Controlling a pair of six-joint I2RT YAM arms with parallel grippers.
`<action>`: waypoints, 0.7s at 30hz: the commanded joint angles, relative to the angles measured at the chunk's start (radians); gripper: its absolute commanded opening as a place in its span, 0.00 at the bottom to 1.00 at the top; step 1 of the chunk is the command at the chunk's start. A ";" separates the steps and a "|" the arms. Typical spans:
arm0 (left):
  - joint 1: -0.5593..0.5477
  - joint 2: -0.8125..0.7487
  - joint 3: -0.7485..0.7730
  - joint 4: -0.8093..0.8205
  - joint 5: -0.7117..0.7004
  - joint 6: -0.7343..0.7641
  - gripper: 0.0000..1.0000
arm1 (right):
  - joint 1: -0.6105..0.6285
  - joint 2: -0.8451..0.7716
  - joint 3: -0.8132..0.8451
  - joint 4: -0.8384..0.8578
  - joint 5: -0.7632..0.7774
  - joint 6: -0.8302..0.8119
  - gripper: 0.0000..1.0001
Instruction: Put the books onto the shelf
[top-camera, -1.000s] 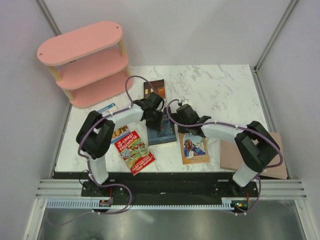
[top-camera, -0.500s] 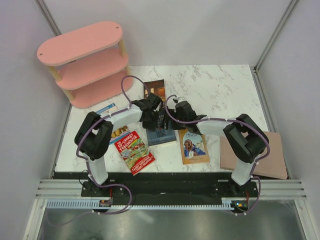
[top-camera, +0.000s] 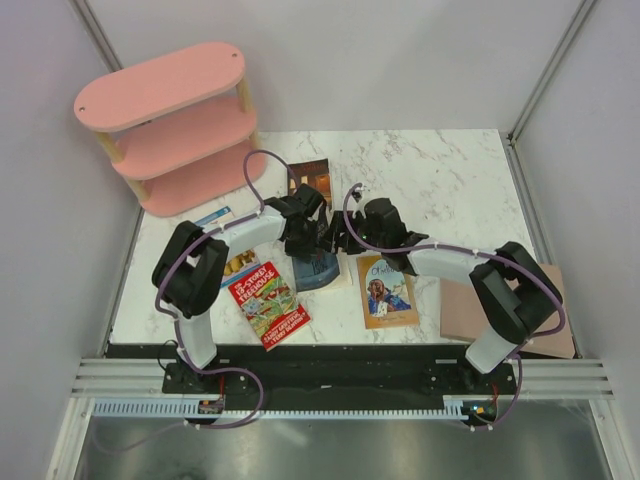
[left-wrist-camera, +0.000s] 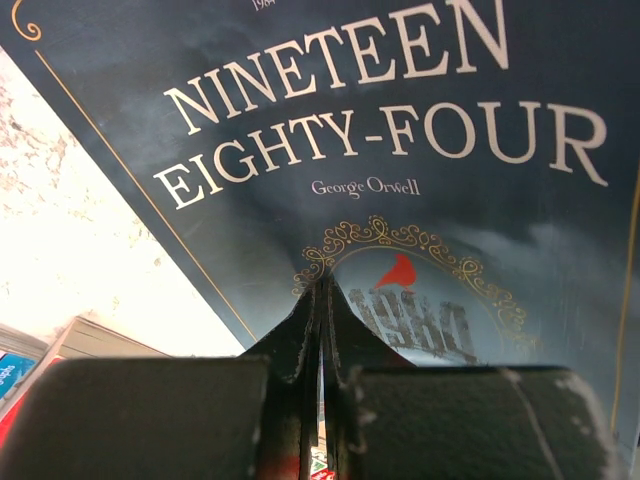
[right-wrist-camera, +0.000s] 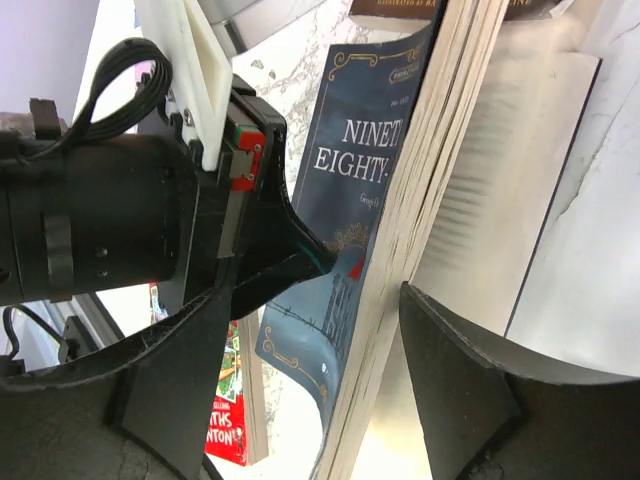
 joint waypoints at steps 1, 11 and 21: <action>0.000 0.113 -0.047 -0.038 -0.011 -0.021 0.02 | 0.022 -0.004 0.017 0.100 -0.129 0.030 0.76; 0.000 0.125 -0.044 -0.040 -0.013 -0.021 0.02 | 0.022 0.158 0.064 -0.059 -0.115 0.023 0.63; 0.000 0.025 -0.050 -0.040 -0.086 -0.027 0.22 | 0.020 0.215 0.093 -0.082 -0.133 0.003 0.00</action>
